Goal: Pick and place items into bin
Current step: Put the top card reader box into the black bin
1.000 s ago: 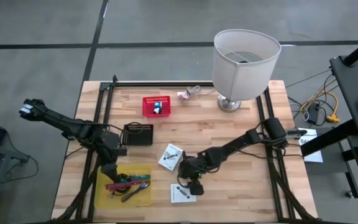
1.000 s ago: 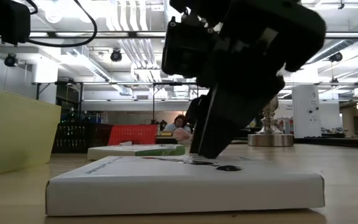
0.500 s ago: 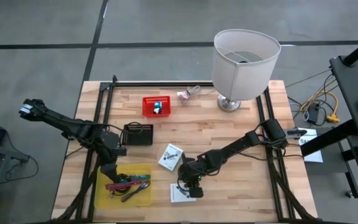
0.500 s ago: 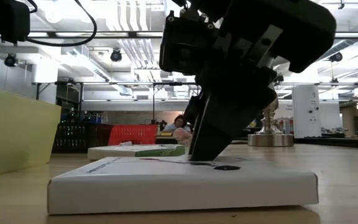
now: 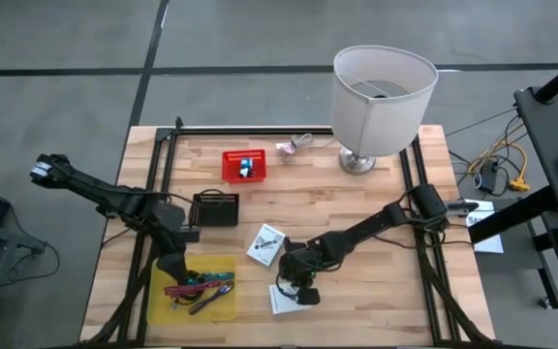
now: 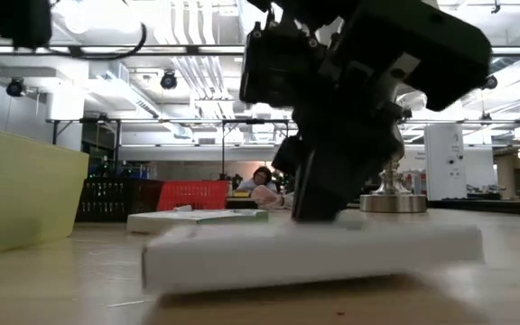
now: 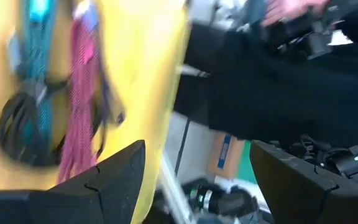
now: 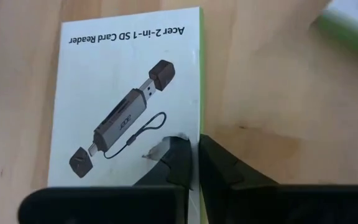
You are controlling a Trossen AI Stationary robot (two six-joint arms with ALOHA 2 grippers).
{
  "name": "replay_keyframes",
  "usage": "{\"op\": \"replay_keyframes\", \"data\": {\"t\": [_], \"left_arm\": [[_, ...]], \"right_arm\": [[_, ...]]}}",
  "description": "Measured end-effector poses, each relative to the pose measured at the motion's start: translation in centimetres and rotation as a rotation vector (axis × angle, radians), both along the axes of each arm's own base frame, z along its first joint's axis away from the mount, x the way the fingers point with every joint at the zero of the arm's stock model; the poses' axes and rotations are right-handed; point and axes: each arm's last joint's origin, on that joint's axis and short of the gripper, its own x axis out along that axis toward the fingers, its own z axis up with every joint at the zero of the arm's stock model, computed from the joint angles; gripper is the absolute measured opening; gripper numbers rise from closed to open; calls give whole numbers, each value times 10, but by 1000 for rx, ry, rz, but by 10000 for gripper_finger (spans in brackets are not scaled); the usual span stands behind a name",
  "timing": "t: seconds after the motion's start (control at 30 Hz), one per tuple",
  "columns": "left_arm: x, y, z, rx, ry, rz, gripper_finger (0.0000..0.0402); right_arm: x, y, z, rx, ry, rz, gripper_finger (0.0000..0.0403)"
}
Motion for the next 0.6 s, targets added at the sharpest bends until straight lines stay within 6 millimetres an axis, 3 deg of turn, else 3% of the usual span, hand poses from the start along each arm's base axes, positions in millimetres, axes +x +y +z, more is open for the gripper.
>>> {"op": "replay_keyframes", "data": {"t": [0.2, 0.37, 0.47, 0.6], "left_arm": [[13, -2, 19, -3, -309, 75, 272], [19, 1, 27, 117, -509, 170, 272], [22, 5, 26, 232, -555, 288, 272], [26, 11, 25, 334, -547, 483, 272]], "right_arm": [[4, -17, 43, -11, -144, -53, 11], [5, -38, 77, -82, -283, -181, 11], [5, -49, 107, -133, -399, -260, 11], [0, -56, 126, -298, -475, -330, 11]]}}
